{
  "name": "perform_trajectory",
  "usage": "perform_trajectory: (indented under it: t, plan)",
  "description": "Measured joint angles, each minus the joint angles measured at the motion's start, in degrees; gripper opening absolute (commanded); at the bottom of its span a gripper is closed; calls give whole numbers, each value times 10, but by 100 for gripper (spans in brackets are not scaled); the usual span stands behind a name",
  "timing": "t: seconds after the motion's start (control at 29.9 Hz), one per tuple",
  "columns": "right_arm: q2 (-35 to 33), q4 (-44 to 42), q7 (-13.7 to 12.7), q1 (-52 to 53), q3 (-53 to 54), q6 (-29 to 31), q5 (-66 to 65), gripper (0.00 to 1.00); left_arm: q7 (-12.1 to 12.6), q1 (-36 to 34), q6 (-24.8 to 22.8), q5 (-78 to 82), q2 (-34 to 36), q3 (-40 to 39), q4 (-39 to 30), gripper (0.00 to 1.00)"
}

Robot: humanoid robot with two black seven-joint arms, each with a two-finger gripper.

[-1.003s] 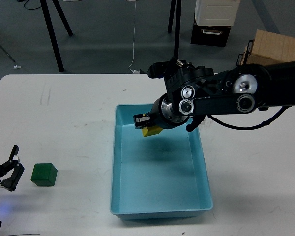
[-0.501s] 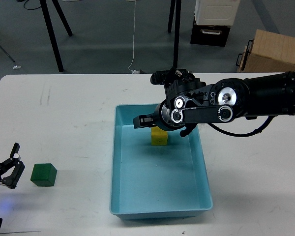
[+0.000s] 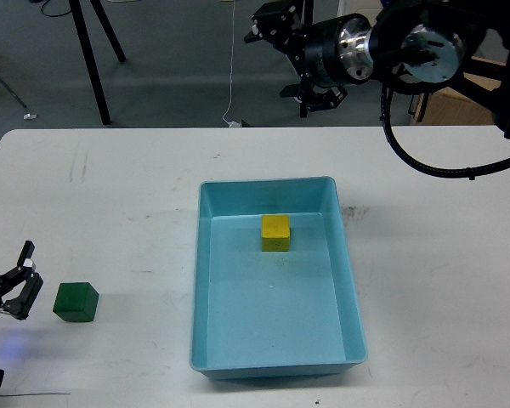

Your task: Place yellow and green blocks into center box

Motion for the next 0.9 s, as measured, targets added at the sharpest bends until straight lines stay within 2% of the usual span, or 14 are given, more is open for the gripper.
perform_trajectory:
  t: [0.1, 0.23, 0.3, 0.6, 0.9]
  plan:
    - [-63, -1, 34, -68, 49, 43, 102, 100, 0, -5, 0, 0, 1, 0, 0, 100]
    - [-129, -2, 71, -180, 109, 149, 210, 100, 0, -7, 0, 1, 2, 0, 0, 100]
    - [-158, -2, 85, -240, 143, 171, 241, 100, 0, -8, 0, 1, 2, -1, 0, 100]
    - [-190, 84, 92, -525, 352, 180, 249, 100, -1, -8, 0, 11, 1, 0, 1, 100]
    - [-199, 87, 92, -559, 389, 180, 122, 100, -2, -5, 0, 12, 1, -1, 1, 100]
